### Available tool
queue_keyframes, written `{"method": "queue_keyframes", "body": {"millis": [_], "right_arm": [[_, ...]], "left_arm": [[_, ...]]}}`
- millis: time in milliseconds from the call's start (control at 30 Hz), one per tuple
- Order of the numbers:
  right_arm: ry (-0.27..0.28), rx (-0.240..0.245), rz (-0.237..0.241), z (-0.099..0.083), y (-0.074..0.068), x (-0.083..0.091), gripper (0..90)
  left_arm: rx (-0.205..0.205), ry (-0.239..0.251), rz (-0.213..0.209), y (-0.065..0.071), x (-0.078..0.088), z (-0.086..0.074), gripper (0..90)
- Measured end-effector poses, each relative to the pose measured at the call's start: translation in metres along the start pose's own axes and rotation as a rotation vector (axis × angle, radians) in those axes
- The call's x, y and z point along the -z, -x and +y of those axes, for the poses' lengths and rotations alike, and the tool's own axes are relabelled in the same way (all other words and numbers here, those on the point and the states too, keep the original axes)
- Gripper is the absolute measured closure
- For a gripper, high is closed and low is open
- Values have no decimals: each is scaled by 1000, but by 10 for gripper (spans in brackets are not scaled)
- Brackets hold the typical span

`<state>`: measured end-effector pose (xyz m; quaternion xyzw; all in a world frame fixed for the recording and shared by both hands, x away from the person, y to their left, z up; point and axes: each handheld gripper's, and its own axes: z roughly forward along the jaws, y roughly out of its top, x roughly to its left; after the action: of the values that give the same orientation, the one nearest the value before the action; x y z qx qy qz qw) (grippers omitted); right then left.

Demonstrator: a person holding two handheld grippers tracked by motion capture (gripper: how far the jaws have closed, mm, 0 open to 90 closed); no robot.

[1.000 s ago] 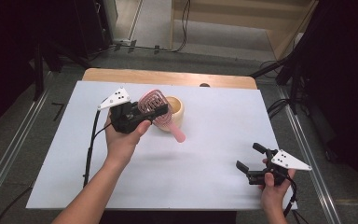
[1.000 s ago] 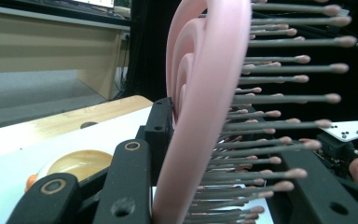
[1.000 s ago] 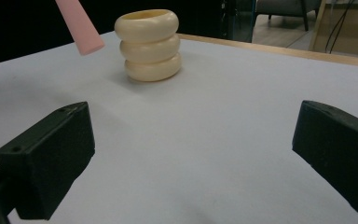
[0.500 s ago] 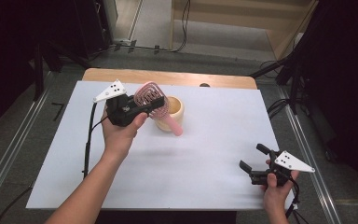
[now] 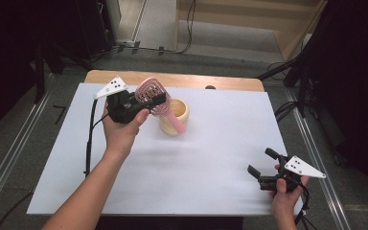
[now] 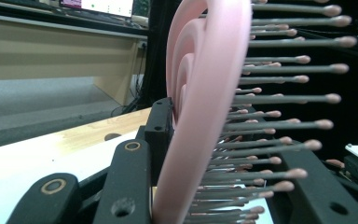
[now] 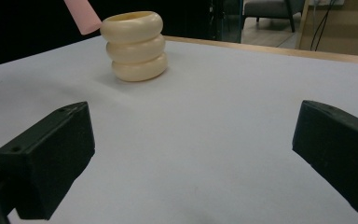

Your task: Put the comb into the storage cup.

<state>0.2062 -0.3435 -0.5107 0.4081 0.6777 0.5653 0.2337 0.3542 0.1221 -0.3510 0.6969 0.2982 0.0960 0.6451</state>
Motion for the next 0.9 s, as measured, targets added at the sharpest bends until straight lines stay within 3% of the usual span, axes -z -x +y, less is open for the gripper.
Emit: {"method": "queue_keyframes", "body": {"millis": [900], "right_arm": [[-2, 2, 5, -1, -1, 0, 0]], "left_arm": [[-18, 28, 33, -9, -6, 21, 638]]}}
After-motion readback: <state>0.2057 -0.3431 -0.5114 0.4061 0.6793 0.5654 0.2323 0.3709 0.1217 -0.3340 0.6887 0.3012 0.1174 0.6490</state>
